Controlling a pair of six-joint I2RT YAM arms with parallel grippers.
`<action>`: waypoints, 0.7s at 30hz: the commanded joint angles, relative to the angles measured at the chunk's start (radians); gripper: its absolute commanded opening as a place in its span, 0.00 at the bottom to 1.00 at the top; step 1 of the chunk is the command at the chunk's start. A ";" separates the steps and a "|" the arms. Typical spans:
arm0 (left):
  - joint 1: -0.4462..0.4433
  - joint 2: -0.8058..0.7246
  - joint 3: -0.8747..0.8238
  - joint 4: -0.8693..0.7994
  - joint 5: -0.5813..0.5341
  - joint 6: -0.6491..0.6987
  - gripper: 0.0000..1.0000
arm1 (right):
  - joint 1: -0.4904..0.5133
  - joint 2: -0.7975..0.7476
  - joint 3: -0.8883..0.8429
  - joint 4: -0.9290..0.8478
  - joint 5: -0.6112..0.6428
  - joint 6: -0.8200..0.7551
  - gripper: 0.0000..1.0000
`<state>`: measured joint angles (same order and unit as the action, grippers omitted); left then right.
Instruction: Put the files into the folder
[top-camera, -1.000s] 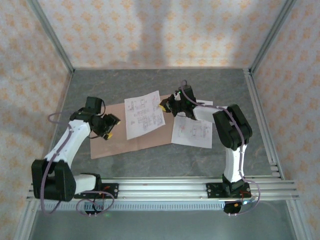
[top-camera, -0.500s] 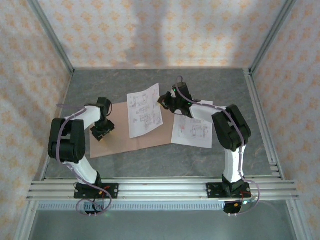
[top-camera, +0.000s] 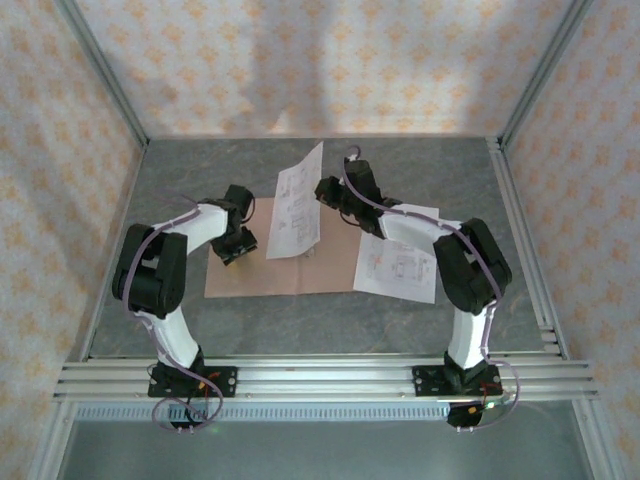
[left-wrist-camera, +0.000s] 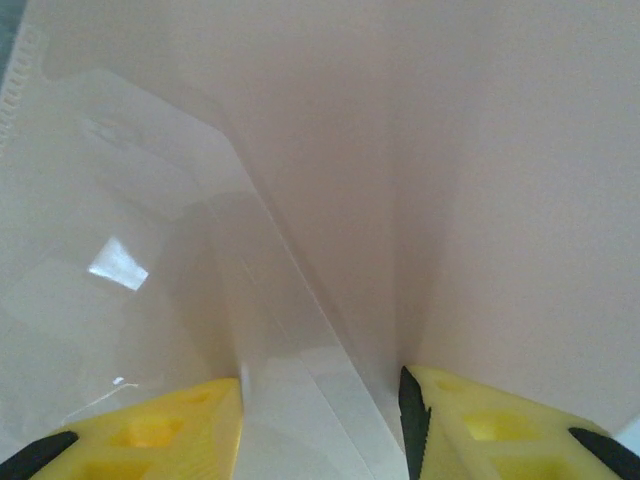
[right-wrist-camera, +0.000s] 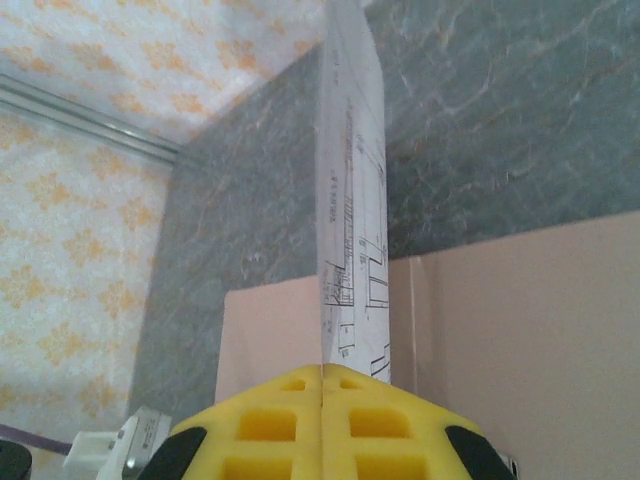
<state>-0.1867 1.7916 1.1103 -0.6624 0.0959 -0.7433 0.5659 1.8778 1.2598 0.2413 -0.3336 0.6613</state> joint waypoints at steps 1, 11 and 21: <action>-0.026 -0.060 0.047 -0.049 -0.053 0.032 0.52 | -0.003 -0.041 -0.018 0.085 0.061 -0.051 0.00; 0.081 -0.321 -0.123 -0.171 -0.065 -0.079 0.39 | 0.005 0.065 0.077 0.145 -0.043 -0.180 0.00; 0.173 -0.240 -0.205 -0.115 -0.057 -0.074 0.17 | 0.035 0.078 0.034 0.141 -0.056 -0.437 0.00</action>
<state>-0.0128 1.5383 0.8948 -0.7746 0.0628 -0.8108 0.5941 1.9438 1.3083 0.3439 -0.3782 0.3344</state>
